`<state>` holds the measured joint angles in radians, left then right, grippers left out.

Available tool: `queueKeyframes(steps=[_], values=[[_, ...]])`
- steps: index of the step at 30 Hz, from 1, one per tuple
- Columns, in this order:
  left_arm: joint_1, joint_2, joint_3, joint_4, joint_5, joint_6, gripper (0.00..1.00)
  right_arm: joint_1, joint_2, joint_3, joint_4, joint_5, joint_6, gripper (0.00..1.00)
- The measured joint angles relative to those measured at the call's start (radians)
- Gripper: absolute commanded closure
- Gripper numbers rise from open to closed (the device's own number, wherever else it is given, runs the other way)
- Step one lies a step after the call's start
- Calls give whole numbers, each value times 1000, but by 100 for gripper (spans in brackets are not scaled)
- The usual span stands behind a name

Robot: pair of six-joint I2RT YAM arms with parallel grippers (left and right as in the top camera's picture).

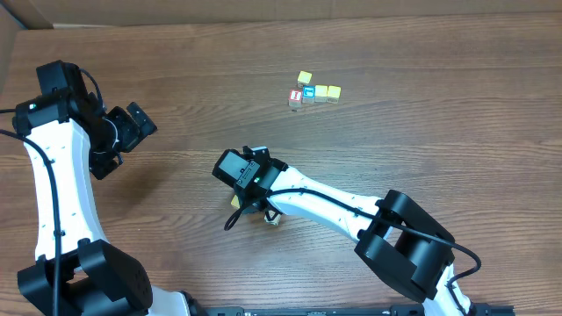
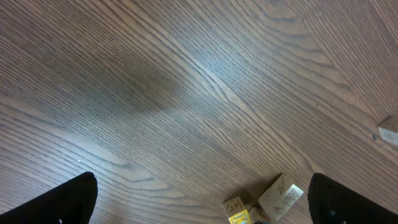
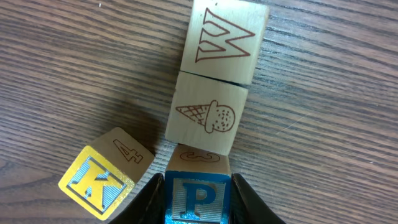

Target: Flip 5 blocks

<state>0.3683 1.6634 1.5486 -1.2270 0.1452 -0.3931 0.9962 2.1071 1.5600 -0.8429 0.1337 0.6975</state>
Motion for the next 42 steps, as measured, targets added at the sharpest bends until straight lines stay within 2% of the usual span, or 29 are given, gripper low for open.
queueKeyframes(steps=[30,35,37,42], values=[[0,0,0,0,0,0,0,0,0,0,22,14,53,69],[0,0,0,0,0,0,0,0,0,0,22,16,64,59],[0,0,0,0,0,0,0,0,0,0,21,19,63,51],[0,0,0,0,0,0,0,0,0,0,22,24,62,46]])
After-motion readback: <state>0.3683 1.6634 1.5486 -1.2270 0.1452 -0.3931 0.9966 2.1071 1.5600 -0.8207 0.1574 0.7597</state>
